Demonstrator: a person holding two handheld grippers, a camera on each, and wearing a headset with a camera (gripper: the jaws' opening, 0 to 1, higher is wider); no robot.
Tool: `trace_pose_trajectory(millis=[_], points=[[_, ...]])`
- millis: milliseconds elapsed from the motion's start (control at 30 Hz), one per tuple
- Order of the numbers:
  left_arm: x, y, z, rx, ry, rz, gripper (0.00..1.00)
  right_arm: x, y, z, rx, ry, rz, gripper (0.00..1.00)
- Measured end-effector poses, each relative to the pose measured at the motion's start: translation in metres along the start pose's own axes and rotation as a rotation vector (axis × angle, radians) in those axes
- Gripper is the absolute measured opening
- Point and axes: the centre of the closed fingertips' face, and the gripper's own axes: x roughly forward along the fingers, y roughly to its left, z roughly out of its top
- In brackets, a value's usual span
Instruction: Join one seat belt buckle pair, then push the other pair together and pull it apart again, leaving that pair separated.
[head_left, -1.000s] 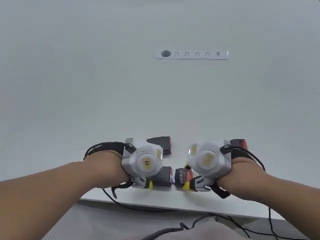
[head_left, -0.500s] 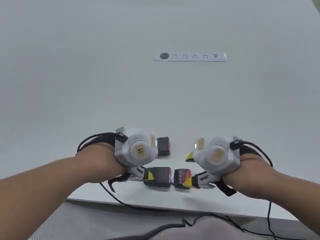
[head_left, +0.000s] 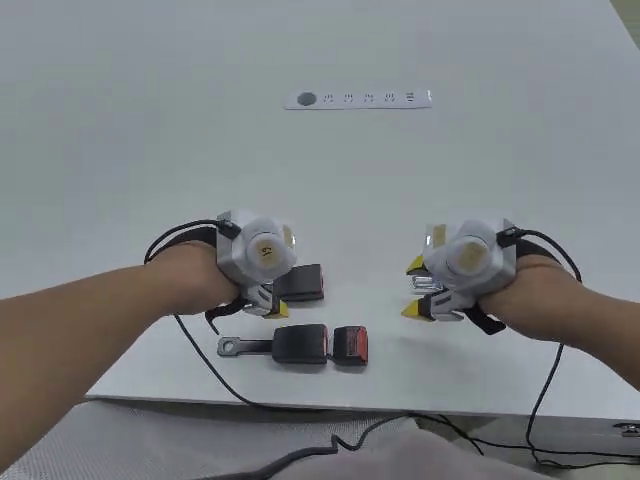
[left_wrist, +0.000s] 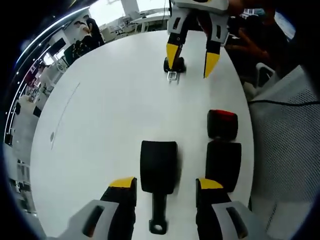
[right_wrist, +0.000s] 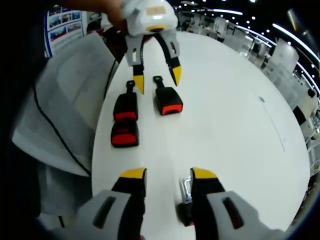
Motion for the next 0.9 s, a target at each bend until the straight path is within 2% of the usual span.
trace_pose_trajectory(millis=[167,300,433,567,700,800,867,900], points=[[0.007,0.004,-0.002,0.008,0.018,-0.027,0.49,-0.006,-0.018,-0.022,0.015,0.031,-0.021,0.36],[0.013,0.002,-0.007,0.024,0.042,-0.057,0.50,-0.012,-0.027,-0.048,0.031,0.069,-0.023,0.38],[0.016,0.003,-0.008,0.033,0.052,-0.062,0.50,-0.014,-0.031,-0.064,0.033,0.098,-0.023,0.38],[0.021,0.001,-0.011,0.040,0.071,-0.080,0.48,-0.013,-0.036,-0.066,0.024,0.105,-0.021,0.38],[0.021,0.002,-0.011,0.040,0.072,-0.088,0.46,-0.009,-0.039,-0.068,-0.004,0.125,-0.010,0.37],[0.021,0.005,-0.010,0.045,0.071,-0.086,0.38,-0.005,-0.039,-0.068,-0.019,0.139,0.005,0.33],[0.021,0.008,-0.009,0.039,0.067,-0.074,0.33,-0.006,-0.037,-0.070,-0.113,0.182,0.017,0.32],[0.022,0.005,-0.009,0.044,0.064,-0.087,0.33,-0.006,-0.036,-0.069,-0.116,0.198,0.014,0.32]])
